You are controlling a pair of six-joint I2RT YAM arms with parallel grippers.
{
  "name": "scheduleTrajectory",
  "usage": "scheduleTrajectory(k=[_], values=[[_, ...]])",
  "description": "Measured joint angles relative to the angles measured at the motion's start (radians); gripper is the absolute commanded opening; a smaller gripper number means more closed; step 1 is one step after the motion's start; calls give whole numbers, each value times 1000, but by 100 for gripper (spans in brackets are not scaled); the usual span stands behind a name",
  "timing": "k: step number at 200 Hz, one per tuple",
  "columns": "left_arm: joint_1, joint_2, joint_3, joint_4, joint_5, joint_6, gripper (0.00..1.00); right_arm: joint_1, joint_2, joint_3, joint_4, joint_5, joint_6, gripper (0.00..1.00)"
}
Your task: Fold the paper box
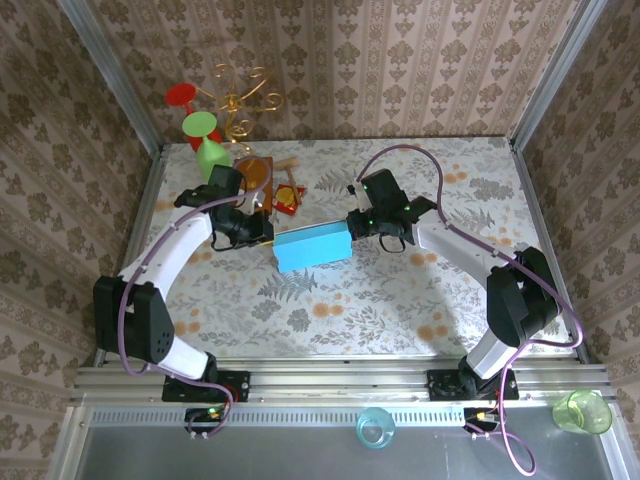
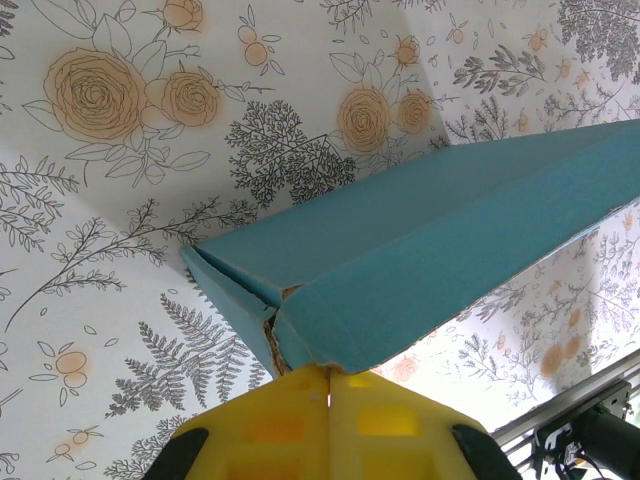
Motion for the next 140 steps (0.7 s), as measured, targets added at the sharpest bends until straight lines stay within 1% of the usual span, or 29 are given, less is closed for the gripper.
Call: scheduleTrajectory(k=[77, 84, 101, 108, 140], values=[[-1, -28, -35, 36, 3, 3, 0, 0, 0, 0, 0, 0, -12, 0], [-1, -30, -35, 36, 3, 1, 5, 0, 0, 0, 0, 0, -14, 0], [-1, -35, -34, 35, 3, -15, 22, 0, 0, 0, 0, 0, -19, 0], [-1, -35, -31, 32, 3, -20, 27, 0, 0, 0, 0, -2, -20, 0], [-2, -35, 30, -30, -24, -25, 34, 0, 0, 12, -20, -7, -26, 0]])
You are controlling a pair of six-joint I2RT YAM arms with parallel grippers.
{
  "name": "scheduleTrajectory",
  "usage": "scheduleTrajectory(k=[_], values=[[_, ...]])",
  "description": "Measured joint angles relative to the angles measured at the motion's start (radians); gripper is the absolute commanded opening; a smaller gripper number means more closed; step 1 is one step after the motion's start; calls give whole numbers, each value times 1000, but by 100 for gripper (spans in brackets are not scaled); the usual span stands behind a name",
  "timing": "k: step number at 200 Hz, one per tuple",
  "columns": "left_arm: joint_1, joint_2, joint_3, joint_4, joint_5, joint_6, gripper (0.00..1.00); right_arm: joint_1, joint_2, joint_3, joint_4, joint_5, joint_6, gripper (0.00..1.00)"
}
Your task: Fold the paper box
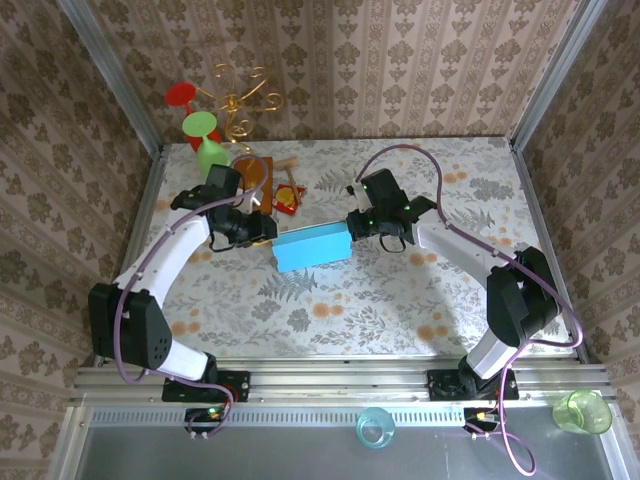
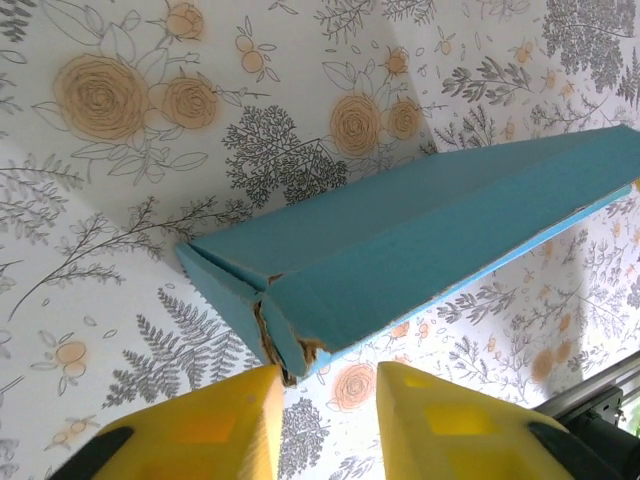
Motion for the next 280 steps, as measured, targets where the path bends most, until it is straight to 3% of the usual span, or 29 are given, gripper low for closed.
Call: scheduleTrajectory(k=[110, 189, 243, 280], values=[[-53, 29, 62, -121, -80, 32, 31, -2, 21, 48, -63, -19, 0, 0], [-80, 74, 76, -138, -162, 40, 21, -2, 21, 50, -70, -24, 0, 0], [-87, 84, 79, -130, -173, 44, 3, -3, 21, 50, -70, -28, -1, 0], [-87, 93, 98, -142, -174, 44, 0, -4, 21, 50, -74, -31, -1, 0]])
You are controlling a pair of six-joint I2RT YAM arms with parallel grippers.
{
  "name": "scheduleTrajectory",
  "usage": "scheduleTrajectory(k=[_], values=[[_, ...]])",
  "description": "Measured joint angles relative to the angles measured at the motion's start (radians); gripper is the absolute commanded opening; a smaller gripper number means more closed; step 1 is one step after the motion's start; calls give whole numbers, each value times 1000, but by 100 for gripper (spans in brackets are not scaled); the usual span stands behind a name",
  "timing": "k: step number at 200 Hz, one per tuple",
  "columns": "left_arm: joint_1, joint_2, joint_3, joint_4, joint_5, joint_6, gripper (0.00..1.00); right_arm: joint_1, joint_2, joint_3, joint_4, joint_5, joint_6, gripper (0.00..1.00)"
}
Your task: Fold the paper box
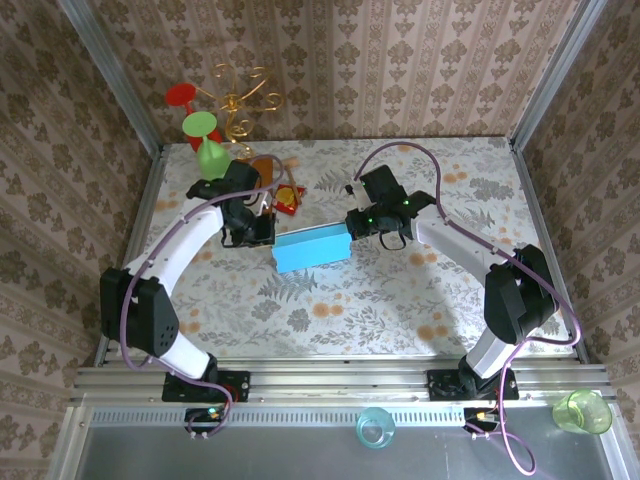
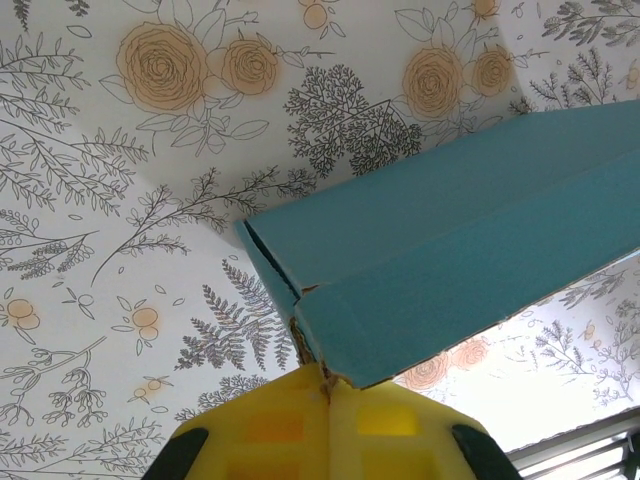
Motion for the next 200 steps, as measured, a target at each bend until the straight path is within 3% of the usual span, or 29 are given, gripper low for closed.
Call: scheduleTrajectory(k=[125, 200], values=[[16, 108, 158, -174, 66, -21, 0, -6, 10, 24, -40, -8, 0, 0], [16, 108, 111, -167, 101, -35, 0, -7, 14, 28, -40, -11, 0, 0]])
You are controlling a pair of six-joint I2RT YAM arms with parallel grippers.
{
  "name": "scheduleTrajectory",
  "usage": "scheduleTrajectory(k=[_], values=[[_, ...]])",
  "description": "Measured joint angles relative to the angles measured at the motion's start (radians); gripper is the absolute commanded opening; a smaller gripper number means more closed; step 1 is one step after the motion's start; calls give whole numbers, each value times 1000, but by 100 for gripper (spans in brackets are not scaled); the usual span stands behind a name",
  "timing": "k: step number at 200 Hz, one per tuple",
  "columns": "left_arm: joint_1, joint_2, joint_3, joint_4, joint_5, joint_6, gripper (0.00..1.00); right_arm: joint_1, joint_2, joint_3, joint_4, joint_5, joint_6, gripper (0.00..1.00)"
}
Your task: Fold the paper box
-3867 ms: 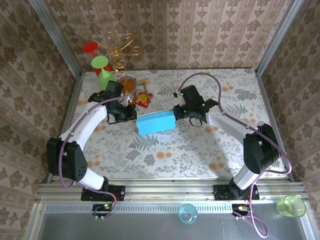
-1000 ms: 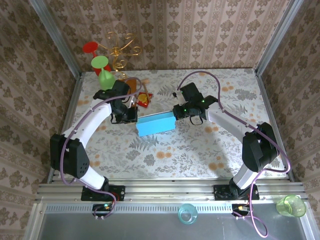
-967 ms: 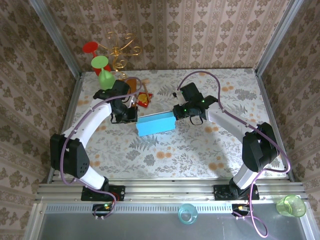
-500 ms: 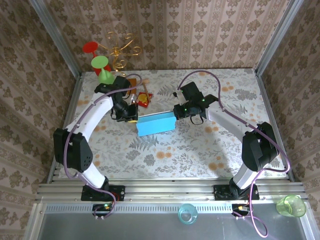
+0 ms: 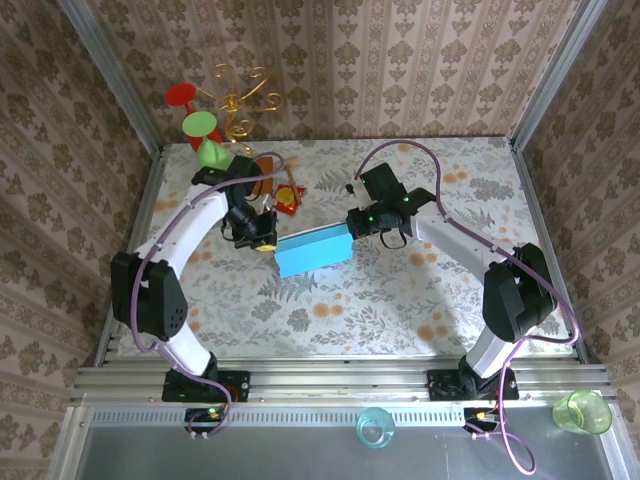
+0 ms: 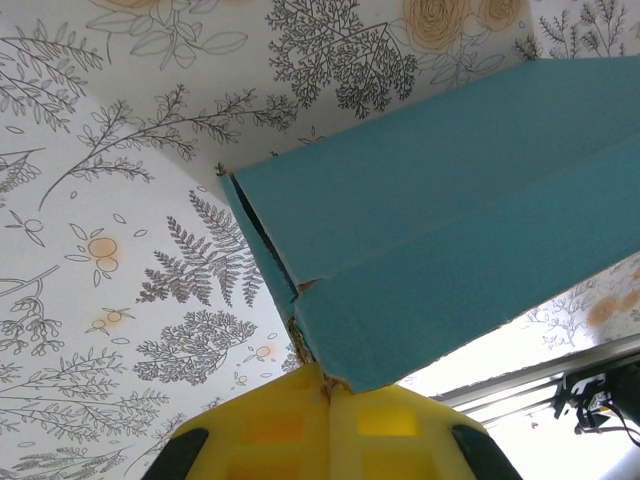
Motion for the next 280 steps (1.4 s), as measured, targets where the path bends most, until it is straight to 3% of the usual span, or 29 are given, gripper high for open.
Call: scheduleTrajectory(k=[138, 204, 243, 280], values=[[1, -68, -122, 126, 23, -7, 0, 1, -16, -56, 71, 10, -7, 0], [-8, -102, -141, 163, 32, -72, 41, 9, -38, -91, 109, 24, -26, 0], [0, -249, -217, 243, 49, -243, 48, 11, -38, -91, 109, 24, -27, 0], [31, -483, -421, 427, 2, -631, 49, 11, -38, -91, 109, 24, -26, 0]])
